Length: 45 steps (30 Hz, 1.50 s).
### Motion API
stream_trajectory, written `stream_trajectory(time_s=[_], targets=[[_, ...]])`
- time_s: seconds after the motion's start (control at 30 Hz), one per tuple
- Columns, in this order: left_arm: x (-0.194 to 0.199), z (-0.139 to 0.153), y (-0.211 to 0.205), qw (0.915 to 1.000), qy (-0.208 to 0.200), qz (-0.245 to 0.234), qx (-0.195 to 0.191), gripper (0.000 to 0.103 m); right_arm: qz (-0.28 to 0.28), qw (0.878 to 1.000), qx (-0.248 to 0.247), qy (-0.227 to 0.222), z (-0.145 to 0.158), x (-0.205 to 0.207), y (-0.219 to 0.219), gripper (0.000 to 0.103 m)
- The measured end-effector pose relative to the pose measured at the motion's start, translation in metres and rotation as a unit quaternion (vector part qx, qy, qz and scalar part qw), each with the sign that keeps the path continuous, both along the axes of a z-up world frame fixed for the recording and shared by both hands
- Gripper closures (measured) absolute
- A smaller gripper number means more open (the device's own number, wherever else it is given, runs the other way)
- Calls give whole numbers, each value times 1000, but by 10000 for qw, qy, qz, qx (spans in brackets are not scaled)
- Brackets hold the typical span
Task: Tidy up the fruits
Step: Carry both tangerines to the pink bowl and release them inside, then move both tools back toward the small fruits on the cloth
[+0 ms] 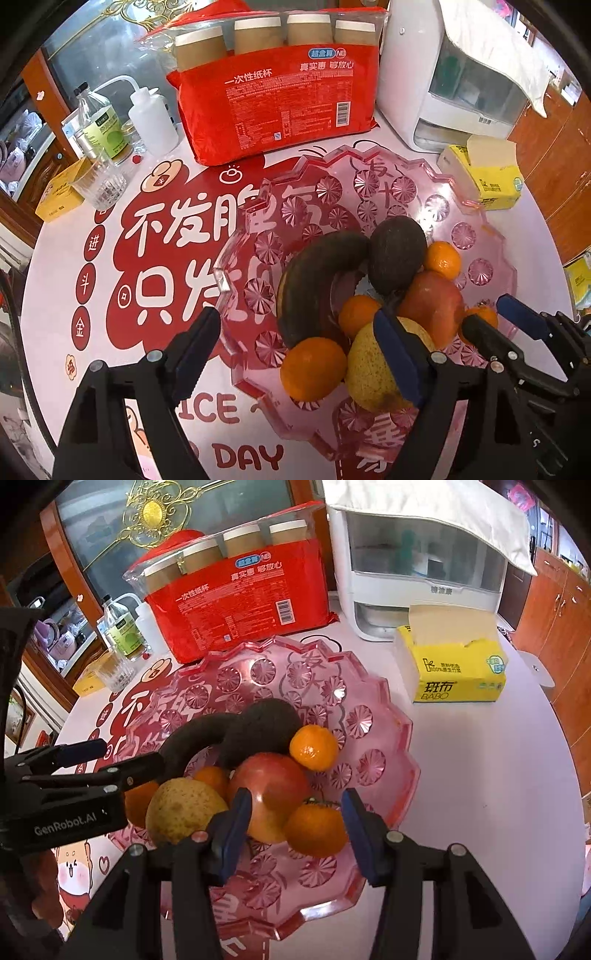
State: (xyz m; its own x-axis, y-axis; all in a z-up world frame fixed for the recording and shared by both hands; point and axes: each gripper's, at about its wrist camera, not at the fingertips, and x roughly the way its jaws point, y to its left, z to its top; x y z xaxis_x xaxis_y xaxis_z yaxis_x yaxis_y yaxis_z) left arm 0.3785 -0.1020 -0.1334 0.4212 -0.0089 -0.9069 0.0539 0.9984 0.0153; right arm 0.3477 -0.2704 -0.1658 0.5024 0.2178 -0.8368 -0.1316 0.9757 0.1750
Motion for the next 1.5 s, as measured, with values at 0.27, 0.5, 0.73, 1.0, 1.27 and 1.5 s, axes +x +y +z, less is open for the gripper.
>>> stream_trajectory(time_s=[0.27, 0.5, 0.73, 1.0, 1.27, 1.5], targets=[[-21, 19, 4, 9999, -151, -5, 26, 19, 58, 9999, -27, -80, 12, -18, 7, 52], [-49, 39, 5, 9995, -316, -63, 41, 19, 75, 9996, -92, -248, 32, -41, 12, 52], [-83, 67, 11, 9979, -615, -146, 109, 16, 66, 9991, -140, -401, 54, -70, 17, 52], [-123, 93, 29, 9962, -867, -82, -10, 14, 106, 9978, -202, -626, 78, -105, 28, 52], [-158, 107, 55, 9960, -807, 178, -342, 14, 90, 9969, -230, -749, 92, -131, 40, 52], [-184, 122, 86, 9945, -827, 306, -561, 14, 42, 9948, -403, -934, 110, -164, 52, 52]])
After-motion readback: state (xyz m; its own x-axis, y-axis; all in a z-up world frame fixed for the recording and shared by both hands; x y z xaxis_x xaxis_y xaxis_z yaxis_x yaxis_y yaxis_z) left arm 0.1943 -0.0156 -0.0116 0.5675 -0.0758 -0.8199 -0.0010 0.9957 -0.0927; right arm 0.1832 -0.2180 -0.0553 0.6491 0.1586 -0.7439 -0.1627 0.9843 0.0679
